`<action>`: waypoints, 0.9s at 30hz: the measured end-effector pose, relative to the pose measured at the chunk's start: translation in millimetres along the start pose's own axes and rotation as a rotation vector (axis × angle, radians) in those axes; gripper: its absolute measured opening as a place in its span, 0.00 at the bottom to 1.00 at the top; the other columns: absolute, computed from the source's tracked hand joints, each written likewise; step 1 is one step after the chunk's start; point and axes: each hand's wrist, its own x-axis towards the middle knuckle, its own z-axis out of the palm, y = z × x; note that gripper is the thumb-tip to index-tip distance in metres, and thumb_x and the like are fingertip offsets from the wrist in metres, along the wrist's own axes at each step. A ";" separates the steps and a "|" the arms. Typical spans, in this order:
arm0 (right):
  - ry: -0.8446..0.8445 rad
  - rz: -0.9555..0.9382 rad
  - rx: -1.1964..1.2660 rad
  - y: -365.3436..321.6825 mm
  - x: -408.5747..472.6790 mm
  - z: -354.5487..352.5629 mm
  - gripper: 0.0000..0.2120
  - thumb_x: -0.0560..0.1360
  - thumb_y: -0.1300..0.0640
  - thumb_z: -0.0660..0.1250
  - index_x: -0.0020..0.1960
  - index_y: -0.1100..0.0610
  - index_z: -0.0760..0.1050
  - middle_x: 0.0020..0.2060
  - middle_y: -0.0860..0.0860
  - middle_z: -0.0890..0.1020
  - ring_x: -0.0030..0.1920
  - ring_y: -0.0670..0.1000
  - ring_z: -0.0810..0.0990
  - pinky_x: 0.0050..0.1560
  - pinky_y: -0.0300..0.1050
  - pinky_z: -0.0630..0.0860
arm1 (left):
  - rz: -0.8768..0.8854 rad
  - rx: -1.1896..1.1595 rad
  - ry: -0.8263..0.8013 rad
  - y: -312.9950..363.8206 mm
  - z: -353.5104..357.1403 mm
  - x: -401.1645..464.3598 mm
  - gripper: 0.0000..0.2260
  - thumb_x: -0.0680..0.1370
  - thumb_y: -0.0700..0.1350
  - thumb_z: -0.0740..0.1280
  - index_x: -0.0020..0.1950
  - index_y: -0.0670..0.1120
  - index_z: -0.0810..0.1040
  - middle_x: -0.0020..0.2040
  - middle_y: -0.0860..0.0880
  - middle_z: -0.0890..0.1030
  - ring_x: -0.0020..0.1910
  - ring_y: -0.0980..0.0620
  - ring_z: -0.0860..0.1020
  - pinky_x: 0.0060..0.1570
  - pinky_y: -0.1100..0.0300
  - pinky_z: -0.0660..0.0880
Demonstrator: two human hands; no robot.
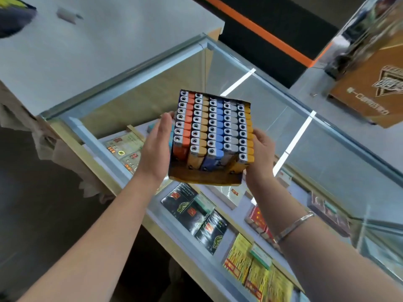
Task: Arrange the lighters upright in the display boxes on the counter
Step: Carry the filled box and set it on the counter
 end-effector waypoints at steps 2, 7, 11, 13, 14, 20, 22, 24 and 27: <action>-0.010 0.038 0.045 1.3 -3.4 0.1 0.18 0.77 0.57 0.60 0.31 0.48 0.78 0.31 0.46 0.82 0.36 0.47 0.81 0.40 0.49 0.77 | -0.093 -0.145 -0.122 0.5 6.9 0.3 0.22 0.76 0.65 0.52 0.58 0.57 0.77 0.52 0.55 0.83 0.52 0.57 0.80 0.43 0.68 0.76; -0.057 0.191 0.191 -3.1 -9.4 -0.8 0.14 0.74 0.53 0.61 0.30 0.50 0.75 0.28 0.44 0.80 0.29 0.43 0.78 0.35 0.42 0.73 | -0.153 -0.257 -0.125 5.0 17.0 -4.4 0.20 0.77 0.61 0.55 0.59 0.53 0.78 0.52 0.50 0.83 0.52 0.51 0.81 0.40 0.64 0.78; -0.105 0.246 0.315 -1.2 -19.8 -20.2 0.14 0.73 0.53 0.62 0.30 0.51 0.78 0.29 0.45 0.81 0.31 0.45 0.80 0.33 0.39 0.76 | -0.154 -0.318 -0.151 1.5 29.1 -15.6 0.21 0.76 0.58 0.58 0.64 0.49 0.74 0.55 0.47 0.82 0.53 0.48 0.81 0.41 0.61 0.78; -0.142 0.259 0.393 1.0 -26.3 -36.8 0.16 0.73 0.51 0.62 0.30 0.50 0.80 0.31 0.46 0.83 0.33 0.46 0.82 0.32 0.38 0.77 | -0.165 -0.332 -0.163 0.6 40.8 -24.7 0.22 0.75 0.58 0.60 0.65 0.49 0.73 0.56 0.46 0.81 0.54 0.47 0.80 0.42 0.61 0.78; -0.148 0.264 0.423 1.7 -30.2 -46.5 0.16 0.73 0.50 0.62 0.30 0.50 0.81 0.32 0.46 0.83 0.34 0.47 0.82 0.32 0.39 0.78 | -0.175 -0.338 -0.167 1.3 48.0 -29.8 0.23 0.74 0.58 0.61 0.66 0.49 0.72 0.56 0.46 0.81 0.54 0.47 0.80 0.42 0.60 0.78; -0.124 0.248 0.676 8.7 -59.3 -127.8 0.17 0.74 0.45 0.62 0.35 0.50 0.83 0.37 0.49 0.85 0.38 0.50 0.84 0.33 0.42 0.79 | -0.185 -0.330 -0.257 12.9 109.2 -68.4 0.21 0.71 0.54 0.65 0.64 0.52 0.71 0.52 0.47 0.82 0.50 0.47 0.82 0.37 0.58 0.78; -0.085 0.247 0.748 15.9 -75.0 -163.7 0.18 0.75 0.44 0.62 0.38 0.51 0.85 0.41 0.52 0.86 0.42 0.53 0.85 0.34 0.44 0.80 | -0.189 -0.333 -0.302 15.8 135.7 -90.7 0.18 0.71 0.52 0.65 0.61 0.54 0.72 0.50 0.48 0.83 0.47 0.48 0.82 0.35 0.58 0.78; -0.073 0.249 0.768 22.4 -95.5 -202.0 0.18 0.75 0.43 0.62 0.45 0.53 0.84 0.46 0.54 0.85 0.46 0.55 0.84 0.37 0.46 0.80 | -0.205 -0.346 -0.346 17.9 164.1 -119.2 0.18 0.72 0.50 0.65 0.62 0.53 0.72 0.50 0.48 0.83 0.46 0.47 0.83 0.35 0.57 0.78; -0.073 0.236 0.731 30.8 -133.0 -261.2 0.19 0.71 0.43 0.66 0.54 0.55 0.80 0.49 0.56 0.84 0.48 0.57 0.84 0.39 0.48 0.80 | -0.228 -0.342 -0.422 18.4 206.2 -166.3 0.21 0.72 0.50 0.65 0.64 0.50 0.71 0.52 0.45 0.83 0.48 0.46 0.82 0.37 0.56 0.78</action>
